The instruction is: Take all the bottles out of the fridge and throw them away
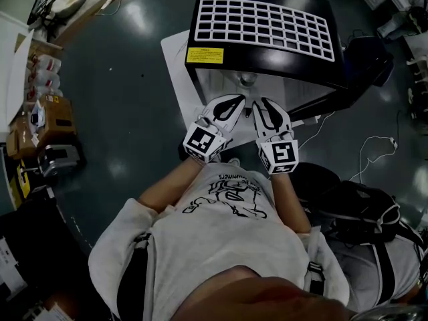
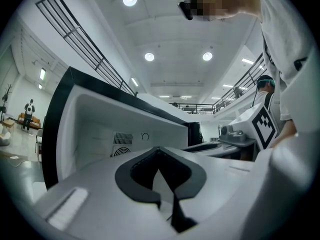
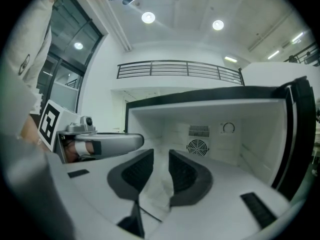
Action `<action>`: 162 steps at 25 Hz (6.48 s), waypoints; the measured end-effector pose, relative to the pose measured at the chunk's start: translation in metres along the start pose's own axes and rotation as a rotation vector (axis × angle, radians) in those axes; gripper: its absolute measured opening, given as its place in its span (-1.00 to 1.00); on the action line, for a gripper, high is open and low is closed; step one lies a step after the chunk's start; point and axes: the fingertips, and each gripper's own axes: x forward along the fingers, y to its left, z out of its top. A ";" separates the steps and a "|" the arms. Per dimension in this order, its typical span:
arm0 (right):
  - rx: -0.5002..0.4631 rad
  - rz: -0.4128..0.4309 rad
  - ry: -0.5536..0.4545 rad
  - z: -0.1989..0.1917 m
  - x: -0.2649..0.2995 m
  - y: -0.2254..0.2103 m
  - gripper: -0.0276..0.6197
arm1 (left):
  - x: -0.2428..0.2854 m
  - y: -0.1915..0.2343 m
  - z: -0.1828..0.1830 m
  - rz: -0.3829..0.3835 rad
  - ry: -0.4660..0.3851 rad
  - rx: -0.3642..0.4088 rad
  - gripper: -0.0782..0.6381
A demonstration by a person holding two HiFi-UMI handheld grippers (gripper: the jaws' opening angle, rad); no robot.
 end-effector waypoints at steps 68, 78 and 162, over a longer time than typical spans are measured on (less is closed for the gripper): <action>0.009 -0.088 0.043 -0.085 0.148 -0.078 -0.31 | 0.076 0.094 -0.070 0.132 0.060 0.019 -0.76; 0.016 -0.097 0.038 -0.085 0.140 -0.078 -0.48 | 0.074 0.093 -0.068 0.131 0.060 0.016 -0.76; -0.002 0.041 -0.017 0.064 -0.040 -0.003 -0.48 | -0.011 -0.017 0.061 -0.044 -0.017 -0.052 -0.76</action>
